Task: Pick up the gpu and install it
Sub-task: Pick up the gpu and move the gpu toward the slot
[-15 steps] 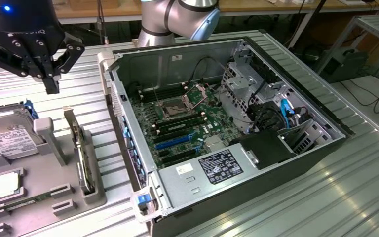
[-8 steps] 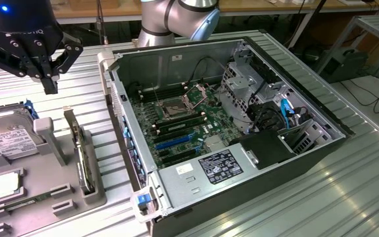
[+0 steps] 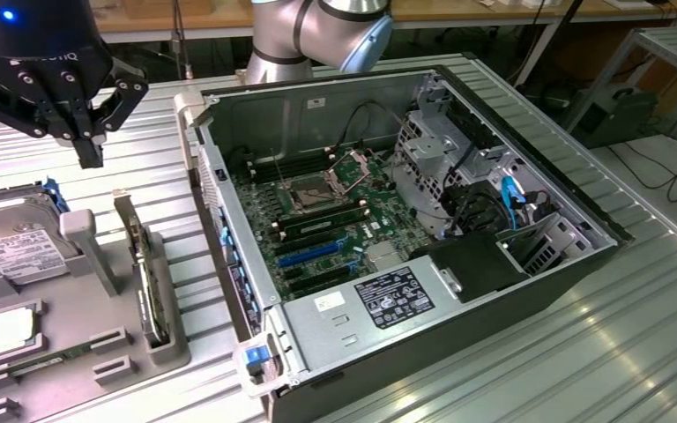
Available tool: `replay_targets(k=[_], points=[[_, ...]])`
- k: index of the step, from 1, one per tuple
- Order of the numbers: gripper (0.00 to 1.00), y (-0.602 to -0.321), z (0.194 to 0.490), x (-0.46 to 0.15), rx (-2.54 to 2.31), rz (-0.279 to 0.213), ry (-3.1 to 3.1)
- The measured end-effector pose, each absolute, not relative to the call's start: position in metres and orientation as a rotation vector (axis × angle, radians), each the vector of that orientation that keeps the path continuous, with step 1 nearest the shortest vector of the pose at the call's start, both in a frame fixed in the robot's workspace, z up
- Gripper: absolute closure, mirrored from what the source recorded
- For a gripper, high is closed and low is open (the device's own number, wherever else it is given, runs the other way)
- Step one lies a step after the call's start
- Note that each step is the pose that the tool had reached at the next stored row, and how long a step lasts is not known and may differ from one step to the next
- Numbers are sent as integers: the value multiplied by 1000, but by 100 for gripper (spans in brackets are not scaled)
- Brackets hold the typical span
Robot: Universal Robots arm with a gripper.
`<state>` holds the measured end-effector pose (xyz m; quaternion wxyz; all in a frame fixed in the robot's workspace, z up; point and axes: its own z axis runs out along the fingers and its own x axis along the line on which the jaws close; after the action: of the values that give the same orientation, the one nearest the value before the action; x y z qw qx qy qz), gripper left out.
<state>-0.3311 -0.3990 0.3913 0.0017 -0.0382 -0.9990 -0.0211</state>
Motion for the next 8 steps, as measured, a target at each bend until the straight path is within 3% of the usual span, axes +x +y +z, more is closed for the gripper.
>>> replay_targets(k=[3,6,8], points=[[89,-399,391,-331,-120,-66,-3135],[70,-399,391,-331,-120,-66,-3135],[64,-399,391,-331,-120,-66,-3135]])
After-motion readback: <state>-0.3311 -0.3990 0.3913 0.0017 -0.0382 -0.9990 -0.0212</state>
